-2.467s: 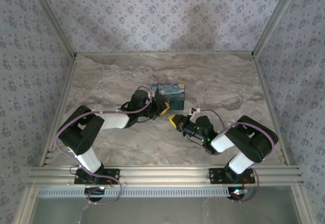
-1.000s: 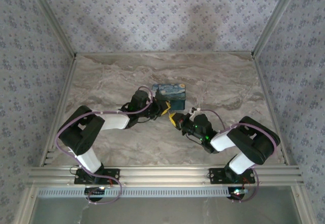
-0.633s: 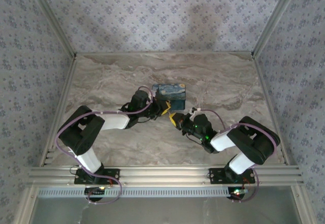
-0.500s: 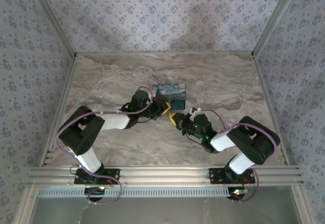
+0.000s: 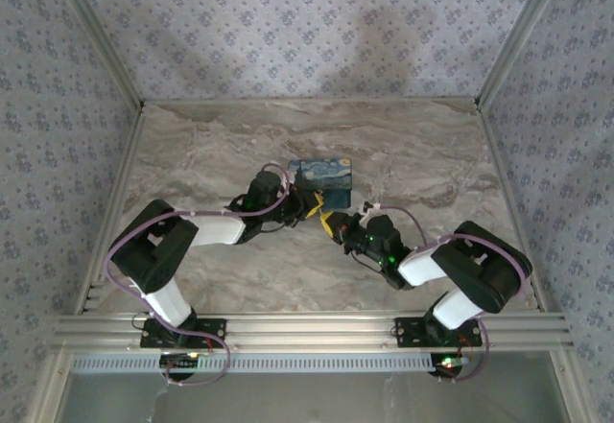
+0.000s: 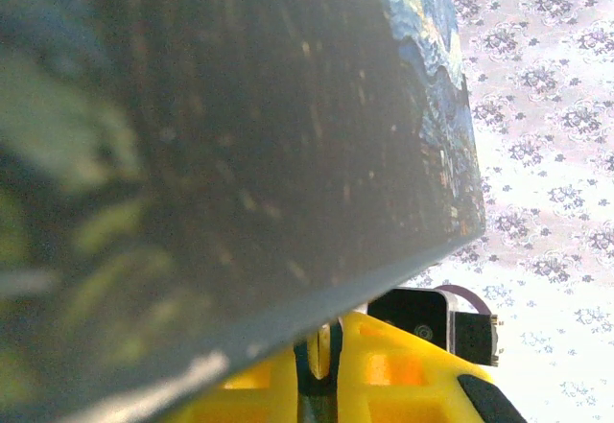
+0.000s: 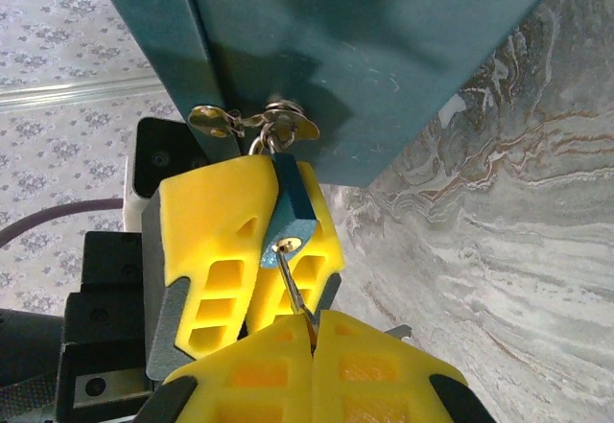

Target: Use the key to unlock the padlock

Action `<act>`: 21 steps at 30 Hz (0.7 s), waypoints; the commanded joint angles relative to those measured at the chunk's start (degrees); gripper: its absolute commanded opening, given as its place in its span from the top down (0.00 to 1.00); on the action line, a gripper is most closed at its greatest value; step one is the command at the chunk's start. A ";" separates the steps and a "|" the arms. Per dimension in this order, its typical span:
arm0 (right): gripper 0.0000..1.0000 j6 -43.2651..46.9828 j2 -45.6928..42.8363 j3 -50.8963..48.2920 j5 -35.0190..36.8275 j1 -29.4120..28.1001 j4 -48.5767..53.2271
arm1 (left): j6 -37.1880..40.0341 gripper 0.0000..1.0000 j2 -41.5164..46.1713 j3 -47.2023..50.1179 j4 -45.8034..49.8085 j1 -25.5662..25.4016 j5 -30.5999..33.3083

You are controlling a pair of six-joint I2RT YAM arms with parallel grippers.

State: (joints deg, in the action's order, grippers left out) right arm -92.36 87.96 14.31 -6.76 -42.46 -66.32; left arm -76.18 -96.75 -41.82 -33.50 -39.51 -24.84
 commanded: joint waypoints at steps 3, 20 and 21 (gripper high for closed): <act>1.00 0.25 -1.47 0.77 1.71 0.62 0.85 | -0.46 0.92 0.95 0.34 -3.86 -0.46 -0.82; 1.00 0.68 -1.48 1.34 0.80 0.81 1.68 | -0.52 0.92 0.84 0.16 -4.02 -0.64 -0.71; 1.00 0.77 -1.48 1.46 0.73 0.73 1.59 | -0.55 0.92 0.77 0.17 -4.13 -0.66 -0.75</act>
State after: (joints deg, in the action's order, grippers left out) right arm -92.33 87.50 14.41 -6.63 -41.98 -64.86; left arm -76.18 -96.75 -41.76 -33.71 -39.55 -24.82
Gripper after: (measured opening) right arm 0.065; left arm 0.106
